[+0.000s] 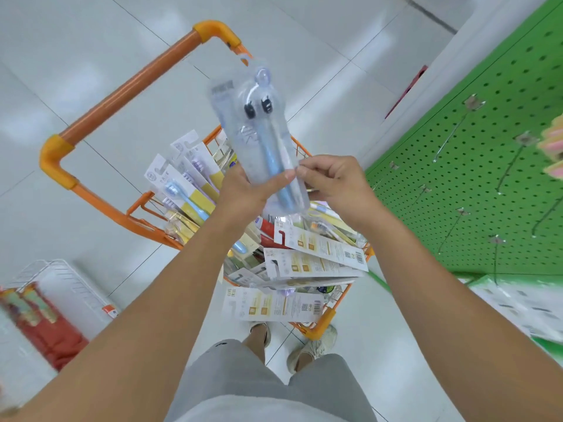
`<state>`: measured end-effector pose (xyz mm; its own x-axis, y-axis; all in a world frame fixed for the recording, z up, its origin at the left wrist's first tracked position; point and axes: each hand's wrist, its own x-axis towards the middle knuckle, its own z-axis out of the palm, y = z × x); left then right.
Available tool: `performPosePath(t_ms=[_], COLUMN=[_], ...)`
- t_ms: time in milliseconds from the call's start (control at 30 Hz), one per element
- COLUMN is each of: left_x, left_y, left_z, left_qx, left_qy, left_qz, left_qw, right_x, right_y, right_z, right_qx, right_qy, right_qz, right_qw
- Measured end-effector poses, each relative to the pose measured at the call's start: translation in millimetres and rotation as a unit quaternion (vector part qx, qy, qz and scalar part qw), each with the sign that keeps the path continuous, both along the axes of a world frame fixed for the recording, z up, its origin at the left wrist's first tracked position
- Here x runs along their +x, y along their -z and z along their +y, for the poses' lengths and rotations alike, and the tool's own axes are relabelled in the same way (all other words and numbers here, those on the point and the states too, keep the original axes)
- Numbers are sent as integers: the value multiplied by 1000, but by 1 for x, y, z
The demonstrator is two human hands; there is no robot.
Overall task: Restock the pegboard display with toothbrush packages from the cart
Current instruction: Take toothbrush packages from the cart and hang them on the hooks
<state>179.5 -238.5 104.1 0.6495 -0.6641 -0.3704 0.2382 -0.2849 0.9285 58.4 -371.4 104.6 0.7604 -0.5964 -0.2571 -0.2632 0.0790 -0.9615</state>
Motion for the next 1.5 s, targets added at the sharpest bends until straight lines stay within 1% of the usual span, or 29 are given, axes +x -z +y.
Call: performPosePath(t_ms=[33,67,100,133,167,200,233,267,367,467,533,633,700,767,800,867,900,967,1067,1133,1233,1300,1367,1433,1500], left_x=[-1,-2,-1,-1,0,2,5,7,15,20,21,21,13,-4,-15,-45,-63,-104,-162,-196,-247,-285,-323,-353,-371], left_y=[-4,-5,-4,-4,-3,-5,-5,-6,-9,-12,-15,-22,-34,-49,-58,-73,-79,-90,-98,-96,-100,-105,-107,-106,-109], left_z=[2,5,8,13,19,25,31,37,54,66,69,63,49,26,13,-17,-30,-52,-72,-83,-97,-102,-105,-108,-110], left_qx=[-1,9,26,38,48,57,62,67,71,59,45,14,-35,-80,-97,-119,-120,-117,-114,-117,-106,-112,-113,-92,-75], left_qy=[-22,-45,-56,-57,-58,-64,-73,-83,-110,-135,-153,-164,-112,-35,8,101,140,192,225,237,199,202,225,232,249], left_qz=[-29,-60,-92,-114,-131,-141,-143,-138,-123,-115,-83,4,64,113,127,141,141,117,11,-53,-79,-77,-61,-55,-48], left_qw=[999,997,994,991,988,986,985,985,984,982,984,986,991,990,987,978,973,967,968,963,971,970,966,967,964], right_x=[-2,-2,-2,-2,-1,1,3,5,16,21,19,1,-22,-49,-65,-99,-116,-149,-196,-229,-280,-311,-336,-360,-383], right_y=[3,11,25,39,52,64,74,81,85,70,41,-17,-51,-76,-84,-96,-100,-103,-102,-102,-109,-113,-117,-119,-122], right_z=[3,-2,-12,-22,-28,-31,-30,-27,-22,-24,-27,-28,-26,-25,-25,-22,-21,-17,-13,-14,-15,-11,-6,-4,-9], right_qx=[-1,-45,-113,-172,-215,-230,-231,-223,-231,-271,-274,-300,-326,-310,-271,-158,-110,-51,37,83,150,132,78,53,50], right_qy=[-2,10,16,-8,-70,-138,-184,-203,-171,-182,-170,-103,-58,-33,-15,48,94,195,319,365,396,376,361,374,388], right_qz=[22,57,115,192,269,327,355,362,333,317,282,205,146,114,101,57,44,18,-31,-60,-103,-109,-110,-117,-127], right_qw=[1000,997,987,966,936,906,887,882,898,891,904,926,932,943,957,985,988,979,946,925,900,911,923,919,912])
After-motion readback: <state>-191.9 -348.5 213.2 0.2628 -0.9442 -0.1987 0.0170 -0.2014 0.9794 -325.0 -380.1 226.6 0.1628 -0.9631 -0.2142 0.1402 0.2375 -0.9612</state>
